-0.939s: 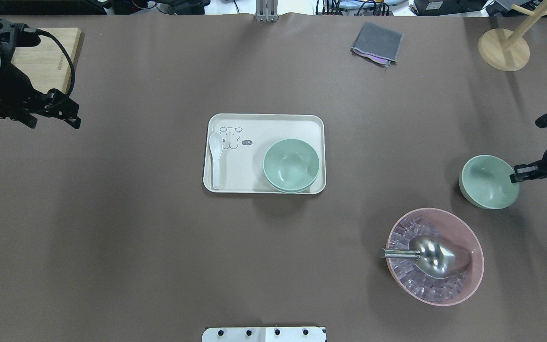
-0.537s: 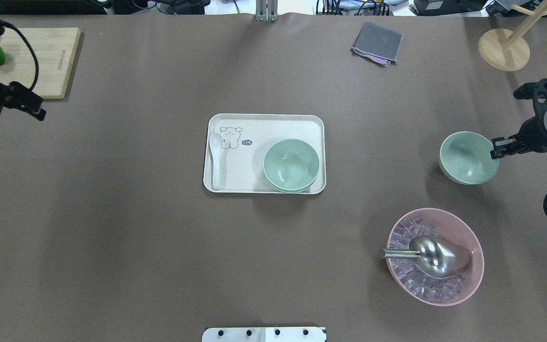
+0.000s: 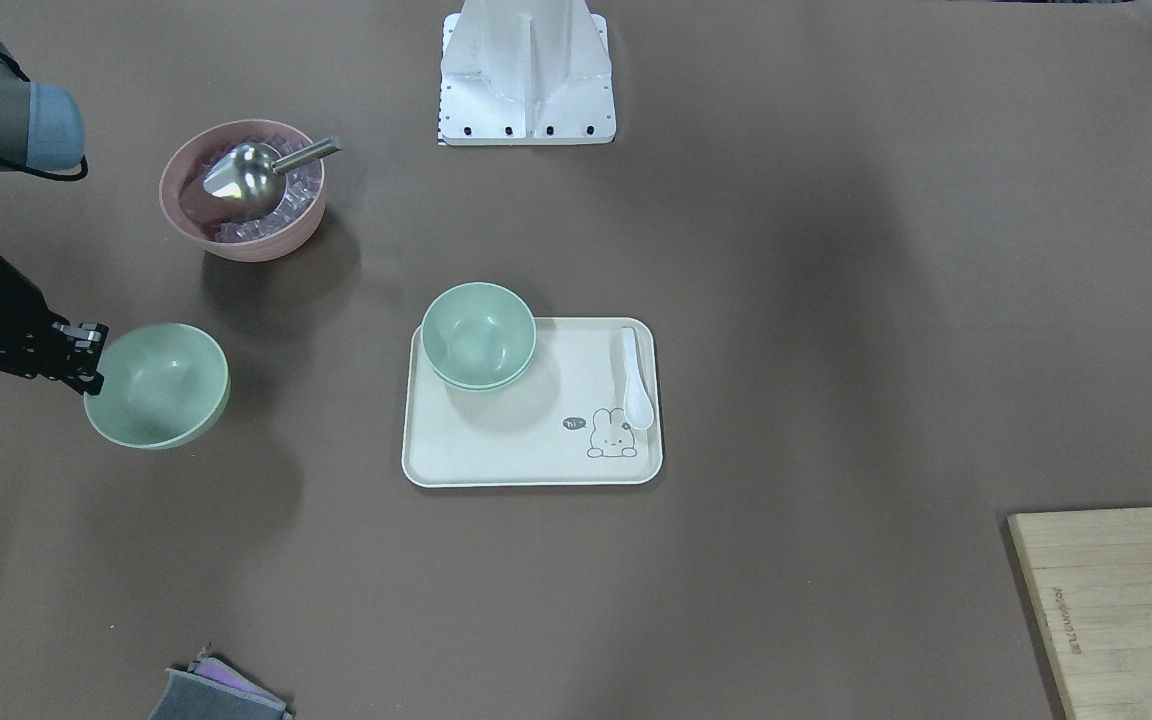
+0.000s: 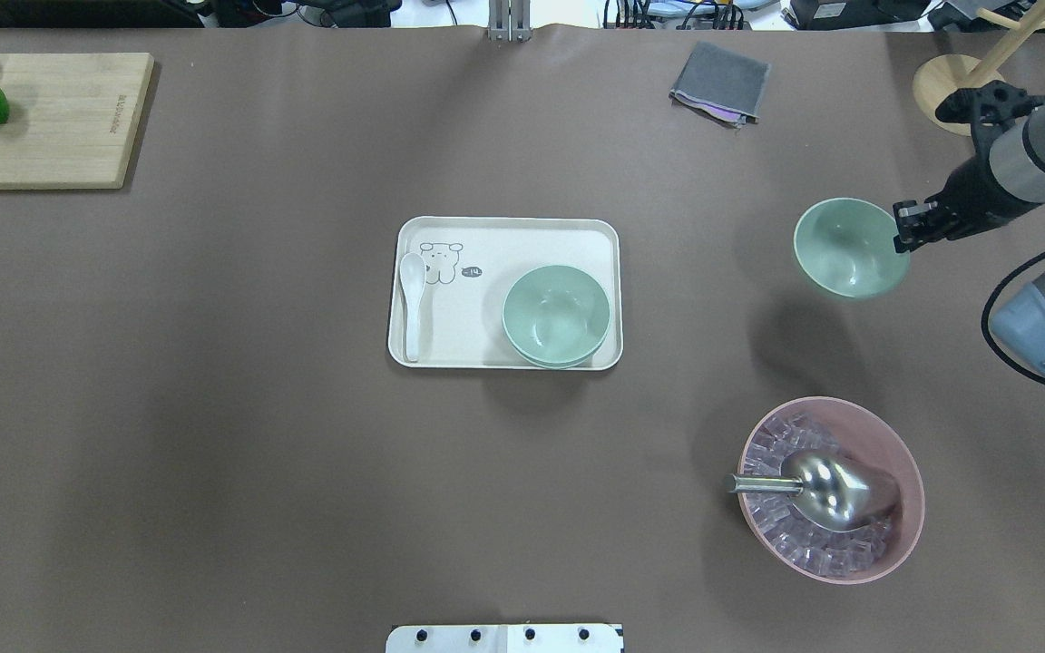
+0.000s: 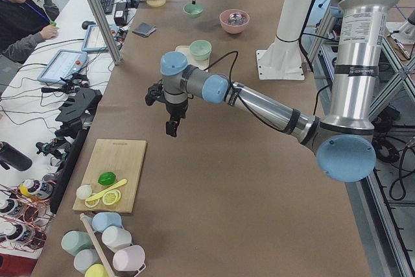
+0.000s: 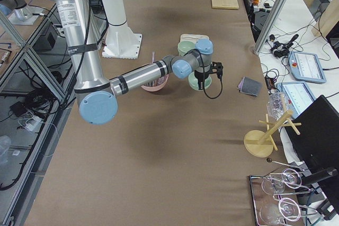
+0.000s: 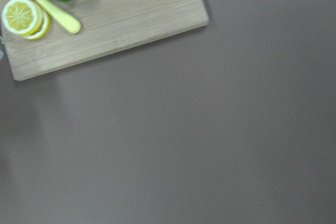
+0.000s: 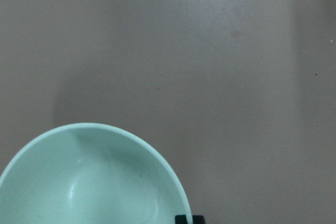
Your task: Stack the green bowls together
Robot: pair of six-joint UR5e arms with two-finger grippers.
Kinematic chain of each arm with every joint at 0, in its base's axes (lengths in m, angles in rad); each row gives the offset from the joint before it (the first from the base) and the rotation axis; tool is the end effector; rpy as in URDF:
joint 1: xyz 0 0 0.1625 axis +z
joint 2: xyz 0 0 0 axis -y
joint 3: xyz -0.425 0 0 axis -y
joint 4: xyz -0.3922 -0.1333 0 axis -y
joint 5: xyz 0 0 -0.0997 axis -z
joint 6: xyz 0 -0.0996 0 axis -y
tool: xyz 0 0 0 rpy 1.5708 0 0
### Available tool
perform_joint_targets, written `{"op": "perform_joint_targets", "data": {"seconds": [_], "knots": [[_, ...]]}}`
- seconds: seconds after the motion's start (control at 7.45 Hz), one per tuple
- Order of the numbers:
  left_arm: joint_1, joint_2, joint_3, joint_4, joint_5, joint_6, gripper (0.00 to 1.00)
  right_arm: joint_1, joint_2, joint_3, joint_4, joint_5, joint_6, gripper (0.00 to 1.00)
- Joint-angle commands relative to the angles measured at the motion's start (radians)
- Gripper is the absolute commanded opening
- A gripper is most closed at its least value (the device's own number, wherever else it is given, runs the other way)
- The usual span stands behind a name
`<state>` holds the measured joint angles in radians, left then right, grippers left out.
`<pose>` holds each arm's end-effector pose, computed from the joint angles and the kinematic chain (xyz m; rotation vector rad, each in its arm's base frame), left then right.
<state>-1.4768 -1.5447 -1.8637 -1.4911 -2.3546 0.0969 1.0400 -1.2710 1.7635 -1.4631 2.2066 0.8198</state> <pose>-0.0178 -0.4821 0.5347 0.1790 0.7833 0.2539 -0.2391 -0.5538 0.3929 0.0670 -0.8423 0.0809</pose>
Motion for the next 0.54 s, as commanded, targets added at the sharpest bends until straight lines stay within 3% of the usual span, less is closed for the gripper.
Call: {"op": "perform_joint_targets", "data": {"seconds": [0.0, 0.4], "knots": [[-0.108, 0.032, 0.064, 0.000, -0.063, 0.144, 0.98, -0.037, 0.119, 0.025, -0.080, 0.012, 0.138, 0.00], [-0.106, 0.041, 0.069, -0.003, -0.063, 0.144, 0.98, -0.153, 0.221, 0.050, -0.094, -0.016, 0.344, 0.00]]}}
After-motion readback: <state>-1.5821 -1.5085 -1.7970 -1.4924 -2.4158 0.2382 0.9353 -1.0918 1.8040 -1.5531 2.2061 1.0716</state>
